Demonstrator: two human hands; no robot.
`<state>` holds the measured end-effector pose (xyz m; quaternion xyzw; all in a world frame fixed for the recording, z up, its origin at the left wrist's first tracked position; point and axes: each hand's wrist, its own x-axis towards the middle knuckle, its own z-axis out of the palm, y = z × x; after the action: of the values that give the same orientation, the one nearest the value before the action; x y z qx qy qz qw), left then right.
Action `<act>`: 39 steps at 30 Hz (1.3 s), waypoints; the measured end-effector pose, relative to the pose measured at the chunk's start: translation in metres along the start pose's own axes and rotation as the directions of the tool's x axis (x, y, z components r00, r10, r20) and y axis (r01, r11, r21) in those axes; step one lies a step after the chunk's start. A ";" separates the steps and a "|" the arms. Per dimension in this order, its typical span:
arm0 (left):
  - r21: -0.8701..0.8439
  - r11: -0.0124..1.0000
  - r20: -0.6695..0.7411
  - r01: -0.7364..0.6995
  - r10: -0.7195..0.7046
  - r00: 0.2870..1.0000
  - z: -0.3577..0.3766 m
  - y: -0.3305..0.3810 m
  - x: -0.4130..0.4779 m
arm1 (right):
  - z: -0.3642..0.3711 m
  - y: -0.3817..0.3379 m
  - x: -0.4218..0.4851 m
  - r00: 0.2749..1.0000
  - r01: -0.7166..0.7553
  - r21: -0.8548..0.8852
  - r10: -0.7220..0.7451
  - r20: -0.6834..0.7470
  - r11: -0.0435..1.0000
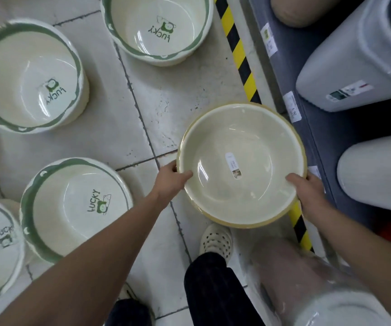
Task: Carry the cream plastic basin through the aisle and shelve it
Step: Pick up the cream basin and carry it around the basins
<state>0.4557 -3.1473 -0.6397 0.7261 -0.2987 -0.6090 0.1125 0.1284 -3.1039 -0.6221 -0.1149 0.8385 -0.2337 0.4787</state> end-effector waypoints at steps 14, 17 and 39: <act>-0.209 0.978 -0.353 0.001 -0.076 0.933 -0.225 -0.083 -0.143 | 0.164 -0.071 -0.192 0.924 0.261 -0.201 -0.184 0.335 0.944; -0.277 0.961 -0.429 0.029 -0.150 0.891 -0.274 -0.119 -0.166 | 0.219 -0.068 -0.231 0.883 0.299 -0.218 -0.183 0.431 0.929; -0.494 0.860 -0.339 0.128 -0.326 0.882 -0.342 -0.300 -0.111 | 0.388 0.030 -0.228 0.865 0.290 -0.378 -0.072 0.496 0.879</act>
<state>0.8613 -2.9140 -0.6276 0.8210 -0.0264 -0.5043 0.2664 0.5787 -3.0922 -0.6344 -0.3532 0.7137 -0.0482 0.6029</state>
